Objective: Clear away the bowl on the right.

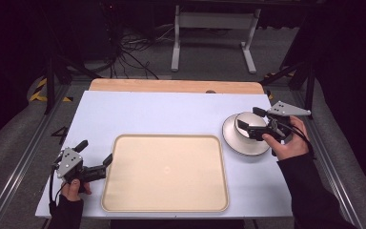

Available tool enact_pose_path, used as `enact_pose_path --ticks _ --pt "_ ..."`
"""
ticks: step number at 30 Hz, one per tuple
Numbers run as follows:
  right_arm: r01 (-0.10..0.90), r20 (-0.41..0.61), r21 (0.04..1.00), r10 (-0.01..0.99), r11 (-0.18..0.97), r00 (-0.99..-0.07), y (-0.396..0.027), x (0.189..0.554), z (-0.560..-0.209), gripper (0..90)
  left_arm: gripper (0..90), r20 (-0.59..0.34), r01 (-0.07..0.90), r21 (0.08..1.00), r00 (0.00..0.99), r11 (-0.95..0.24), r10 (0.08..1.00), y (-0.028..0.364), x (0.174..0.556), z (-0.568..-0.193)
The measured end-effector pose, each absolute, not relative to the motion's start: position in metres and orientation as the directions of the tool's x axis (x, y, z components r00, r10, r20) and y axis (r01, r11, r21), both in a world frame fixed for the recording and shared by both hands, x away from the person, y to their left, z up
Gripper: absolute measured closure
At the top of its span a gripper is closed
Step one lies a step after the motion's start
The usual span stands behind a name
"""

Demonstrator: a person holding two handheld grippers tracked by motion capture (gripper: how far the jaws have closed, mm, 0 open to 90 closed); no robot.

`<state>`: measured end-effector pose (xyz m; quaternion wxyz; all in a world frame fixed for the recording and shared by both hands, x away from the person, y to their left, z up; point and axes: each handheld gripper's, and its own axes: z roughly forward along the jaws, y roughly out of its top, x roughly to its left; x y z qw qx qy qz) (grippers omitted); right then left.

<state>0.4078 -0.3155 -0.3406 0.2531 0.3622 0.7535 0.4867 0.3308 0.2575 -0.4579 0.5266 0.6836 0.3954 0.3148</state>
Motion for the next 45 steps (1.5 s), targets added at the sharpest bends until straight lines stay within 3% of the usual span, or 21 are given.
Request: enact_pose_path --ticks 32,45 --pt "0.370 0.001 0.907 0.878 0.200 -0.478 -0.359 0.421 -0.337 21.0 0.1 0.011 0.207 0.970 0.488 -0.128 0.872 0.257 0.331 -0.458" --pt "0.503 0.020 0.837 0.908 0.214 -0.419 -0.364 0.443 -0.342 26.8 0.1 0.013 0.208 0.969 0.489 -0.131 0.872 0.257 0.331 -0.458"
